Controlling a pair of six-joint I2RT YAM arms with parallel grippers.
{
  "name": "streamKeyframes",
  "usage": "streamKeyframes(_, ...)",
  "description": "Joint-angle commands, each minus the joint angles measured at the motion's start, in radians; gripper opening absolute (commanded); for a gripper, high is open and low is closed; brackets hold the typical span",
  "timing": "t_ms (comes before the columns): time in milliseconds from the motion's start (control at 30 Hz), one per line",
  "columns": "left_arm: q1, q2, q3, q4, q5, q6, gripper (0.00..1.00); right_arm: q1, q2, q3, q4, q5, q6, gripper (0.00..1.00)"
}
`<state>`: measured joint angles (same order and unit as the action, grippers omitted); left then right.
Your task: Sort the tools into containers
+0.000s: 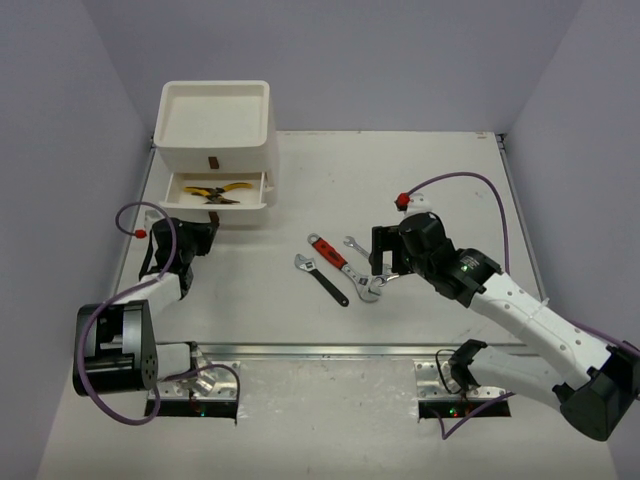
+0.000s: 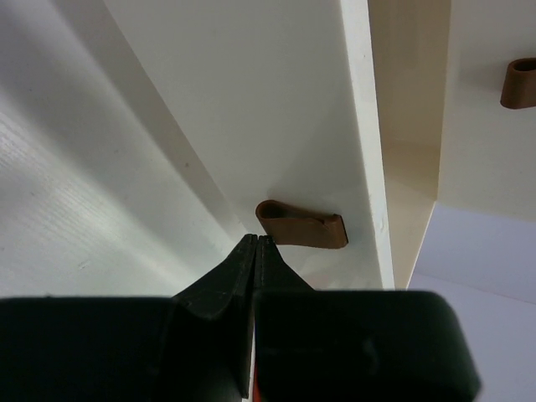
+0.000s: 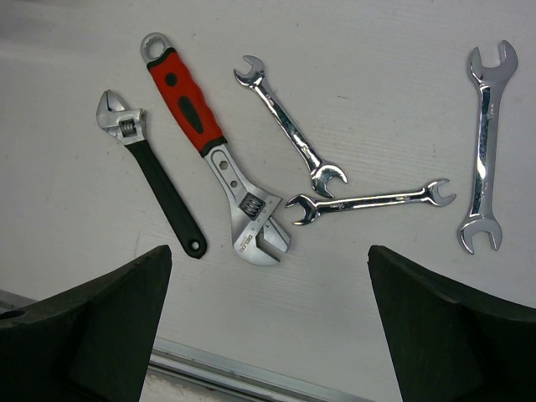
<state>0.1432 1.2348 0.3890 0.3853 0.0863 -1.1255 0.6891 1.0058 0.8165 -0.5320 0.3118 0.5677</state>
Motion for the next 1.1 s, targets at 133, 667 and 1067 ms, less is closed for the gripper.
streamKeyframes(133, -0.006, 0.173, 0.172, 0.127, 0.04, 0.024, 0.0, -0.005, 0.007, 0.004, 0.031, -0.007, -0.021, 0.99)
streamKeyframes(667, -0.007, 0.323, 0.29, 0.204, -0.015, 0.001, 0.0, -0.005, 0.053, -0.005, 0.069, -0.036, -0.051, 0.99)
streamKeyframes(1067, -0.009, 0.439, 0.443, 0.214, -0.08, 0.001, 0.0, -0.003, 0.09, -0.006, 0.081, -0.048, -0.066, 0.99)
